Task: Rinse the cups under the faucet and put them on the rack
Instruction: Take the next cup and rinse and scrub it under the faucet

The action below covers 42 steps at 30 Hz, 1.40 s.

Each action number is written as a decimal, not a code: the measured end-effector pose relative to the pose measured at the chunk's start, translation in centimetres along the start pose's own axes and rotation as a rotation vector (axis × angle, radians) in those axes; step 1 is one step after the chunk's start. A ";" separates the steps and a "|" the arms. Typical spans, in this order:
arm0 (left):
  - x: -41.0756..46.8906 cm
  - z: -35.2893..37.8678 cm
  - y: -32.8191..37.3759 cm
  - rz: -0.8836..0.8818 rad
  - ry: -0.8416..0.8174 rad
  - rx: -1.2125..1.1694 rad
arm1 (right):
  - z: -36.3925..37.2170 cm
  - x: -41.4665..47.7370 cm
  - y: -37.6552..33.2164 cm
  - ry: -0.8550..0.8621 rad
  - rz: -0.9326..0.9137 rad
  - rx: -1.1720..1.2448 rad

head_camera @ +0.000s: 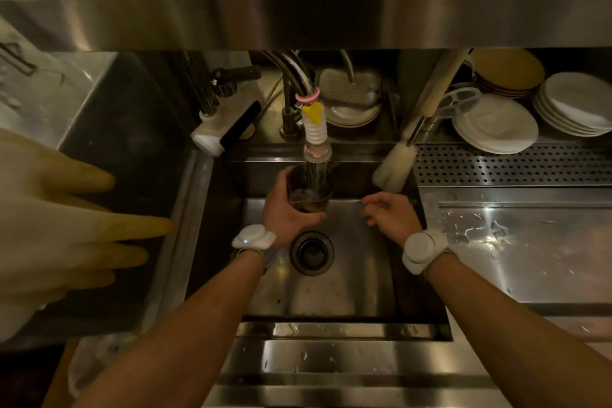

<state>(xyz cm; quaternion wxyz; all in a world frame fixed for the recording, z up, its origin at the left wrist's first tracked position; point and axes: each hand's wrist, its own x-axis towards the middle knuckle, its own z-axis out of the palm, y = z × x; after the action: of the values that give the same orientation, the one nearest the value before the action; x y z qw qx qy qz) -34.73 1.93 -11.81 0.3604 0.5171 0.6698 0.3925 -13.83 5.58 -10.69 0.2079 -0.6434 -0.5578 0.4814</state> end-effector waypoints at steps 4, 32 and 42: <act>1.5 -1.2 0.7 -0.019 0.042 -0.044 | 0.2 -0.3 0.1 -0.006 0.008 0.027; 1.3 -0.2 3.3 0.059 -0.132 0.101 | 1.0 -0.9 -0.4 -0.015 -0.001 -0.044; 2.1 -1.3 3.8 0.039 -0.143 0.117 | 0.9 -0.8 0.0 -0.012 -0.001 -0.052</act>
<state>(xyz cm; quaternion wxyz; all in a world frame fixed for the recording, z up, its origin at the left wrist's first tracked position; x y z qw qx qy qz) -34.76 4.41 -7.97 0.3690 0.5767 0.6540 0.3218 -14.54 4.59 -10.80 0.1878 -0.6452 -0.5718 0.4705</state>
